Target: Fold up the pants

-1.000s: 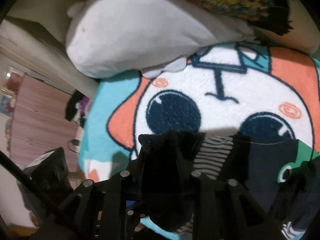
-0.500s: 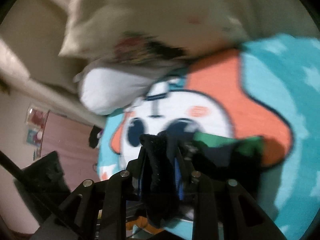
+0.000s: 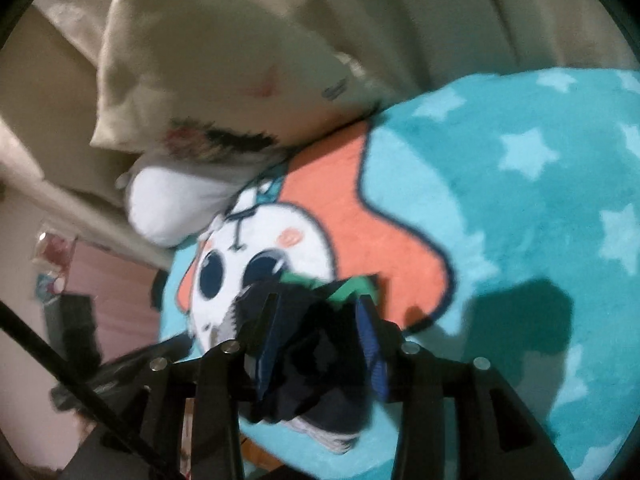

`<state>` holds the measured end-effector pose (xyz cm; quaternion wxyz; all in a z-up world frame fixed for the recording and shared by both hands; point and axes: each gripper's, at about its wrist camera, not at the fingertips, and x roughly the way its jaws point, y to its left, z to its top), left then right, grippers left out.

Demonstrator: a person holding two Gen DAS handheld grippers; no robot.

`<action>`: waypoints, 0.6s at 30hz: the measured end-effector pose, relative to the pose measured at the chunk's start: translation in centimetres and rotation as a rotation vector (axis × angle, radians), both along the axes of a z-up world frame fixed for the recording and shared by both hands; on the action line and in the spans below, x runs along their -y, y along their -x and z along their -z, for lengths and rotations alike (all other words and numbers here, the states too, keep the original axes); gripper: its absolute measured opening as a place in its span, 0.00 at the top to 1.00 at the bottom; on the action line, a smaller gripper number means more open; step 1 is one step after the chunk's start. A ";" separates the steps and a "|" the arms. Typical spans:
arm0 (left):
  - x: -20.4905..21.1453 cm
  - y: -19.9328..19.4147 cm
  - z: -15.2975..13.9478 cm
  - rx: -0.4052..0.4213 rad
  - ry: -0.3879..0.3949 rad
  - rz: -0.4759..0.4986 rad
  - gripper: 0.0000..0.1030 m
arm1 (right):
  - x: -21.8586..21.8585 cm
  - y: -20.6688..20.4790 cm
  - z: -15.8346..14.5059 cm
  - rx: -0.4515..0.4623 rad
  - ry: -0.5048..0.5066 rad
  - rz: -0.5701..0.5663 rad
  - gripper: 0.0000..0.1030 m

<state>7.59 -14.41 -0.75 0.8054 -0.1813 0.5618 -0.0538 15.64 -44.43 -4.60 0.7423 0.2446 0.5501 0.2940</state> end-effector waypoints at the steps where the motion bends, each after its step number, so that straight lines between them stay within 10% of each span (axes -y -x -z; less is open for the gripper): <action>1: 0.1 0.0 0.4 0.000 -0.001 -0.005 0.61 | -0.5 0.4 0.0 0.007 -0.018 -0.028 0.58; 12: 3.0 0.2 5.1 -0.111 0.012 0.011 0.61 | -4.2 4.2 -1.3 0.135 0.000 -0.210 0.58; 18: 1.5 -0.2 5.9 -0.146 0.122 -0.046 0.61 | -6.9 5.2 -2.2 0.283 0.078 -0.362 0.37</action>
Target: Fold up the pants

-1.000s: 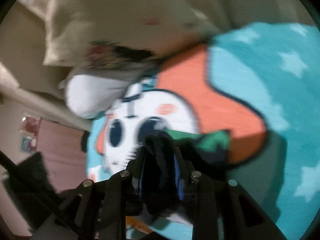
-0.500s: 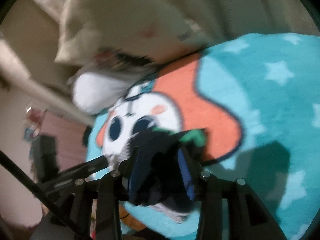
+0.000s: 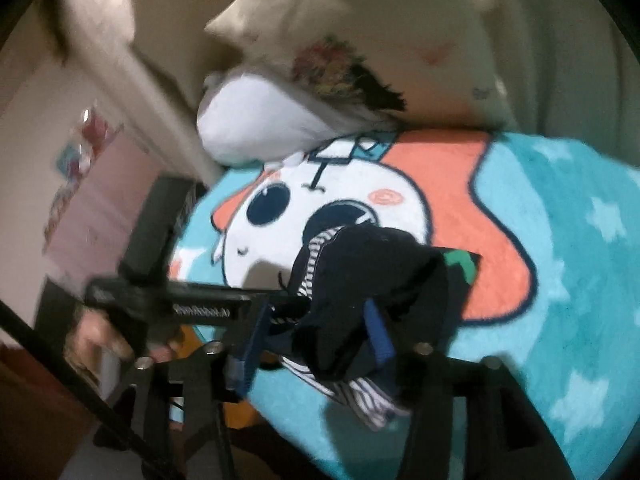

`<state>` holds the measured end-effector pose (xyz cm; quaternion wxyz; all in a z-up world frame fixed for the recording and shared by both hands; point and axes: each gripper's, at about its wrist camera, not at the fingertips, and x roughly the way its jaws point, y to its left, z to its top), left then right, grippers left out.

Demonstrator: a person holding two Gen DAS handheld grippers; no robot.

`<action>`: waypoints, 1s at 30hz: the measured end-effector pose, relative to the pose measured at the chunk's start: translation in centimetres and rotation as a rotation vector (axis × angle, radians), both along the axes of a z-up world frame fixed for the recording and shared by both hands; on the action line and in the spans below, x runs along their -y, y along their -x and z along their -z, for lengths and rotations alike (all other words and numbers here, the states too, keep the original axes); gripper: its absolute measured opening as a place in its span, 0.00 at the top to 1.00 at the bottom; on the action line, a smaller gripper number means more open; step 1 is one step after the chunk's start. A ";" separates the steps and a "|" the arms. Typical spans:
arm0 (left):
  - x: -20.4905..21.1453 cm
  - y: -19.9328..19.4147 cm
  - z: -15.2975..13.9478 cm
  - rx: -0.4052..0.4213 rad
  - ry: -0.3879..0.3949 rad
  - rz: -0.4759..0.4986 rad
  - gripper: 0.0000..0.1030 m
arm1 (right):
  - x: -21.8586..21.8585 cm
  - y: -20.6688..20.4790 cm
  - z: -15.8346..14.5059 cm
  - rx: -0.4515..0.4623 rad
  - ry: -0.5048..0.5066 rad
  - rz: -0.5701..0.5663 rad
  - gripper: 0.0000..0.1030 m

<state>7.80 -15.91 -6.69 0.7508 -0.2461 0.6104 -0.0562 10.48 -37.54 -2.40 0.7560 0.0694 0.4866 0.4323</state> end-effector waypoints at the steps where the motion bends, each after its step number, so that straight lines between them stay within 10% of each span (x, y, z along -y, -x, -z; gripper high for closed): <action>1: 0.0 0.0 0.0 -0.001 0.000 -0.003 0.61 | -0.8 -0.2 0.9 -0.004 0.033 -0.009 0.38; 9: 0.5 0.5 -0.5 0.004 -0.030 -0.005 0.60 | -0.2 2.6 3.7 -0.182 -0.011 -0.142 0.61; 14: -1.8 1.0 -3.7 0.083 0.035 -0.061 0.59 | 4.8 2.1 4.2 -0.242 -0.040 0.021 0.61; 18: -4.2 0.5 -3.7 0.089 0.019 -0.134 0.46 | 7.3 0.3 3.6 -0.225 -0.110 0.169 0.20; 25: -2.6 -2.8 0.8 0.031 0.163 -0.001 0.36 | 5.8 -3.0 6.6 -0.374 -0.150 0.271 0.18; 30: 0.1 -3.8 1.6 0.051 0.130 0.112 0.33 | 4.1 -3.6 8.6 -0.453 -0.159 0.332 0.24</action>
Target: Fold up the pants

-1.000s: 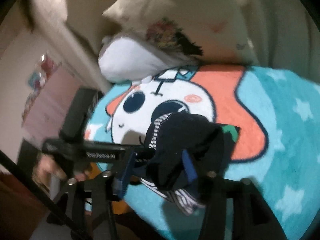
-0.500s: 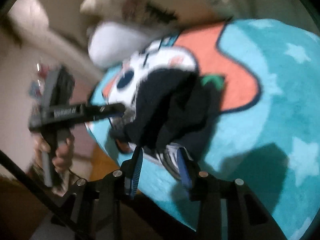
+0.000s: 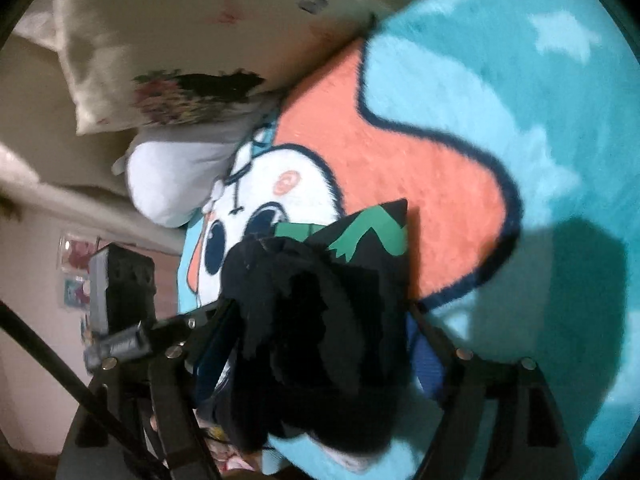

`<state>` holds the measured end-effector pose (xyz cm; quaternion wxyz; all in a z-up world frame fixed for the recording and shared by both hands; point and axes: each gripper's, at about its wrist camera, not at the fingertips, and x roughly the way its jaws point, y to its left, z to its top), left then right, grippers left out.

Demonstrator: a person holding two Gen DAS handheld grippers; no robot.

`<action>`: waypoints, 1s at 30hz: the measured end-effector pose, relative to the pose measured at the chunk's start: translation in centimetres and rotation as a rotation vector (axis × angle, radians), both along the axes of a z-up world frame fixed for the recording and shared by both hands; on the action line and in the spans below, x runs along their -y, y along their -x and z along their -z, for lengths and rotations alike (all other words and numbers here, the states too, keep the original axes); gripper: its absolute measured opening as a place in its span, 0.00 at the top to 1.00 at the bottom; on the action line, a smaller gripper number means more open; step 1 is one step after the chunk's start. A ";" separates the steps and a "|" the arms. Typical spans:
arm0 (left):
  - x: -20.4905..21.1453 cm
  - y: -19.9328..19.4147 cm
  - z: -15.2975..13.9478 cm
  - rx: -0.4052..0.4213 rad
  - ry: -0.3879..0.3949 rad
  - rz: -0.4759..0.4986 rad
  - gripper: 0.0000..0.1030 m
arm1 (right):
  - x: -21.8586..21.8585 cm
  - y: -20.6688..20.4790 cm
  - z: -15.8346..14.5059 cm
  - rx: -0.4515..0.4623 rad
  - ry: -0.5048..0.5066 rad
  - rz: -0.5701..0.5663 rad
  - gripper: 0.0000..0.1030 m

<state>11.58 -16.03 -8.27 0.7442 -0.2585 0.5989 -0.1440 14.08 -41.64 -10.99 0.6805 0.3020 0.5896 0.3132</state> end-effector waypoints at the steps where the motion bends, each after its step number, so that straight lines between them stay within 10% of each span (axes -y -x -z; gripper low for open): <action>1: 0.3 -0.1 -0.2 0.001 -0.005 0.027 0.58 | -0.1 0.0 0.0 0.002 0.002 0.015 0.30; 3: 0.4 -0.4 -0.6 -0.005 0.004 0.062 0.77 | -0.3 -0.2 0.1 -0.024 0.003 0.032 0.52; 6: -0.4 -0.4 -2.4 0.032 0.013 0.078 0.82 | -0.2 0.0 -0.8 -0.024 -0.009 0.073 0.59; 16: -5.8 -4.2 -5.4 0.095 -0.020 0.019 0.82 | -6.1 -4.6 -5.5 0.119 0.016 0.045 0.60; 30: -7.6 -4.7 -3.6 0.069 -0.158 -0.015 0.82 | -10.8 -7.3 -3.2 0.095 0.078 0.011 0.60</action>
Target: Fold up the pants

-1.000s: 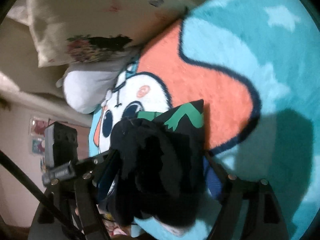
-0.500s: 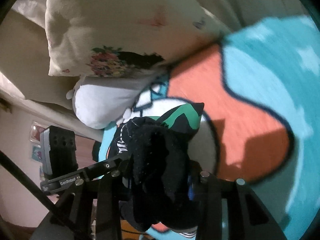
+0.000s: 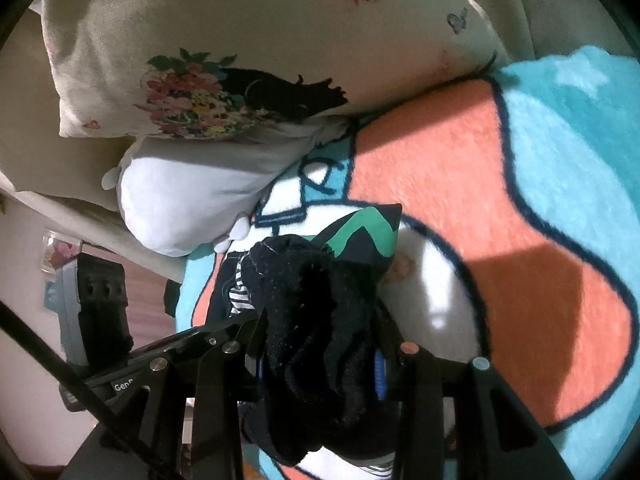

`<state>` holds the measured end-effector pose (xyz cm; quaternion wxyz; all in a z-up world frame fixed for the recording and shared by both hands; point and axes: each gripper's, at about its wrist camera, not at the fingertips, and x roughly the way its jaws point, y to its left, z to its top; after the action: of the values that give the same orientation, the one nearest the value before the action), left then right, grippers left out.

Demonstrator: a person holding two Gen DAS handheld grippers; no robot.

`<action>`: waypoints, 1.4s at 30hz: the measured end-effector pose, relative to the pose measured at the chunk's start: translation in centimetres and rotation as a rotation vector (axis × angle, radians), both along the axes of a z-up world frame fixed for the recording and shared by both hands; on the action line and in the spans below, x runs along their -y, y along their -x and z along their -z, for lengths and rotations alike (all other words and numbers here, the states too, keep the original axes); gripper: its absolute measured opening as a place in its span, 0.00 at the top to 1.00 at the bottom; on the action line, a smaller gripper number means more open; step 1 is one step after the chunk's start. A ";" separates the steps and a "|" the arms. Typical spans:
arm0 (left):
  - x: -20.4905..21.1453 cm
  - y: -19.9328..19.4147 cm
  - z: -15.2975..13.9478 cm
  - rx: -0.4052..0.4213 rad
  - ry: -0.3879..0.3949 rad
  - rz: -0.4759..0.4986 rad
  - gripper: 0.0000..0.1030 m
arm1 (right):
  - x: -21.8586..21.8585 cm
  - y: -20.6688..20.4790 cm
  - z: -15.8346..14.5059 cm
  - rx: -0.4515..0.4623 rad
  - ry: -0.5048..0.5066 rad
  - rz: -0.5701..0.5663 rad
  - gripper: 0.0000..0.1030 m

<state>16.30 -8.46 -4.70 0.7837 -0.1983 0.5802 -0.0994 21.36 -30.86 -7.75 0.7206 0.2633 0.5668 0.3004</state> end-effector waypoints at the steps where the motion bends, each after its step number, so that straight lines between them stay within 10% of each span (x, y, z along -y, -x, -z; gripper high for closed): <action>1: 0.1 -0.3 0.0 0.006 -0.007 0.004 0.82 | -0.2 -0.2 -0.2 0.011 0.008 -0.001 0.60; 9: 0.9 -2.0 1.5 0.000 -0.069 0.021 0.76 | -0.4 -1.9 1.7 0.020 0.111 0.015 0.55; 18: -1.4 -1.0 -0.6 0.045 -0.064 -0.065 0.43 | 0.9 -1.7 0.2 0.052 0.127 0.060 0.42; 24: -3.8 1.7 -7.1 0.301 -0.188 -0.201 0.24 | 2.0 0.3 -7.3 0.296 0.259 0.107 0.25; 29: -4.7 3.7 -10.9 0.476 -0.134 -0.185 0.16 | 1.7 3.7 -15.1 0.620 0.482 0.221 0.11; 35: -4.0 4.8 -12.4 0.438 -0.204 -0.085 0.14 | 0.7 9.2 -20.4 0.944 0.714 0.468 0.00; 42: -4.8 6.9 -10.8 0.377 -0.209 0.016 0.14 | 1.1 8.5 -16.7 0.630 0.647 0.405 0.07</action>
<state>9.35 -3.69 6.09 0.8939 -0.0893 0.4320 -0.0801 12.89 -31.92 8.92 0.9455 0.0276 0.3232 0.0279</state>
